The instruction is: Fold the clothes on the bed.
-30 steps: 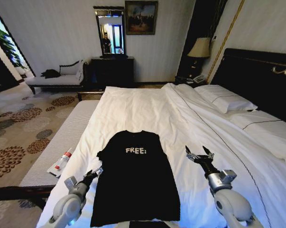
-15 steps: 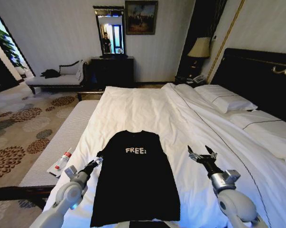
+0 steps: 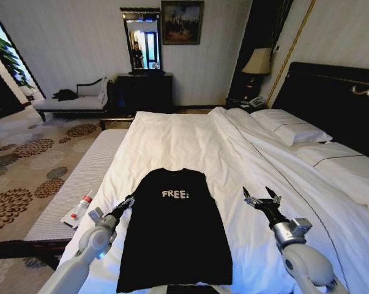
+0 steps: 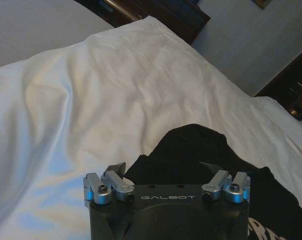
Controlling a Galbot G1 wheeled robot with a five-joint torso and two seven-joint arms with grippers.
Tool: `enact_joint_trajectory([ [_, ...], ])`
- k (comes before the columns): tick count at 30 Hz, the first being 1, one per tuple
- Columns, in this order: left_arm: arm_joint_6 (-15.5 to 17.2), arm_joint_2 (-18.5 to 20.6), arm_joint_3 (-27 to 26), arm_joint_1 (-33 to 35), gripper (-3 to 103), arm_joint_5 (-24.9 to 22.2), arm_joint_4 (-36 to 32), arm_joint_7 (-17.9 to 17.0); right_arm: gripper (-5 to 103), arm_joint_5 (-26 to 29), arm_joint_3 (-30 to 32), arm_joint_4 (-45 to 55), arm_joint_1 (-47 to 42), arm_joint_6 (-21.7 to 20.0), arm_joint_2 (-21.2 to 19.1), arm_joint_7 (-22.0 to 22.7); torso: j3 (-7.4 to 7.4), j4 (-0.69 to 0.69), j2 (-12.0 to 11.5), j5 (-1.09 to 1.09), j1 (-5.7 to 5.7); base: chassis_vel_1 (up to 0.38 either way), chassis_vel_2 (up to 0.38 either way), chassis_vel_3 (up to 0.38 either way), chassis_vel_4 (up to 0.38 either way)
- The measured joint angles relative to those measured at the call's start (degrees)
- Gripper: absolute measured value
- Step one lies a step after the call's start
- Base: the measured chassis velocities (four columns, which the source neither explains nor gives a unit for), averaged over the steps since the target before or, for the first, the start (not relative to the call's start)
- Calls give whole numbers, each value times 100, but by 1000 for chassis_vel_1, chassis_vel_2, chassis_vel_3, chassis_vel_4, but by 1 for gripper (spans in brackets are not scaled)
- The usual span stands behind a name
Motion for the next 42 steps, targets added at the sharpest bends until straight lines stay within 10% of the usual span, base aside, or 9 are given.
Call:
enact_joint_trajectory([
  [42,37,22,15,-31,63,47,-231,-53,100,22,31,102,-56,-27,17,13,0,1,0,0,0,0,0,0,0],
])
